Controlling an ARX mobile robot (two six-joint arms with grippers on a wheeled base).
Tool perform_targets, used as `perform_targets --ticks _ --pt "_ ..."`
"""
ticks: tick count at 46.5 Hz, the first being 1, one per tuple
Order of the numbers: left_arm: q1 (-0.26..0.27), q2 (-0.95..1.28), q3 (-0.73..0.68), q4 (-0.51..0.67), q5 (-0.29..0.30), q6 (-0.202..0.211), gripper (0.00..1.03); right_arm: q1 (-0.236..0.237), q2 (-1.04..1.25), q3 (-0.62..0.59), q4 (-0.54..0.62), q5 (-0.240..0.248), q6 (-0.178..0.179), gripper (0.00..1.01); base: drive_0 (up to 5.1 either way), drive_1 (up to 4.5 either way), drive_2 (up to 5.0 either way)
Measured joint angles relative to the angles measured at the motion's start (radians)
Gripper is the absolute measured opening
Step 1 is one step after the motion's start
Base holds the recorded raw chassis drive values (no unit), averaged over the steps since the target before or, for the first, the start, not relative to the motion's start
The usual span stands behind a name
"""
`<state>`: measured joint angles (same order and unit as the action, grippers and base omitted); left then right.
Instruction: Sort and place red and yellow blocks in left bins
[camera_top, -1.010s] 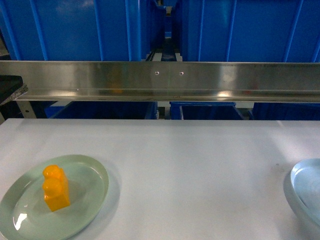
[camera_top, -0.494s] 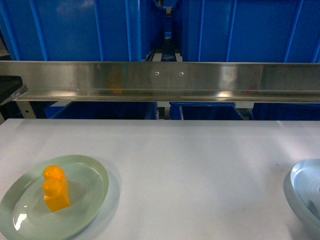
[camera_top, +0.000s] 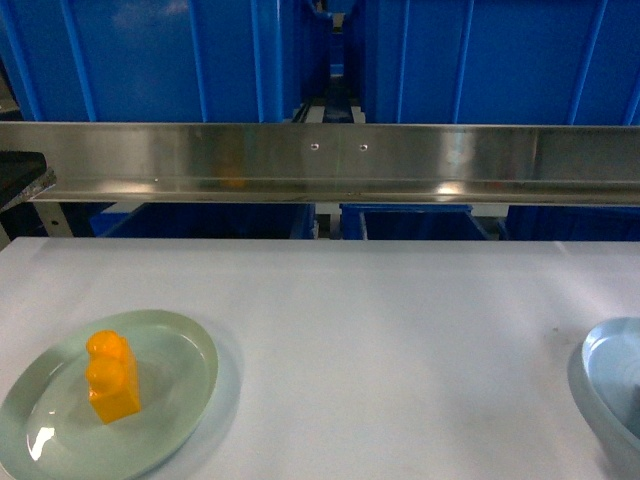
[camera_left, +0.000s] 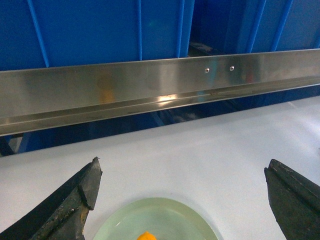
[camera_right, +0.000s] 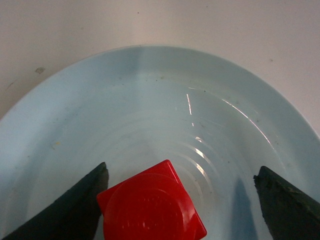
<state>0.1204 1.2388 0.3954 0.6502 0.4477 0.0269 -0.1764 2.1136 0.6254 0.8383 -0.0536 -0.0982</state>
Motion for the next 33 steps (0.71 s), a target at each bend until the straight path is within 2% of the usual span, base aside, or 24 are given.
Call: perform_targets --ticks 8,18,33 --pt "0.0 0.0 0.0 0.0 0.0 0.0 0.98 0.002 0.001 0.001 0.0 0.001 0.002 0.56 0.0 0.0 0.0" --pt "0.0 0.0 0.0 0.0 0.0 0.0 0.98 0.006 0.001 0.001 0.004 0.003 0.002 0.3 0.0 0.0 0.0" --pt "0.0 0.0 0.0 -0.001 0.0 0.0 0.98 0.018 -0.081 -0.057 0.033 0.008 0.023 0.29 0.0 0.0 0.0"
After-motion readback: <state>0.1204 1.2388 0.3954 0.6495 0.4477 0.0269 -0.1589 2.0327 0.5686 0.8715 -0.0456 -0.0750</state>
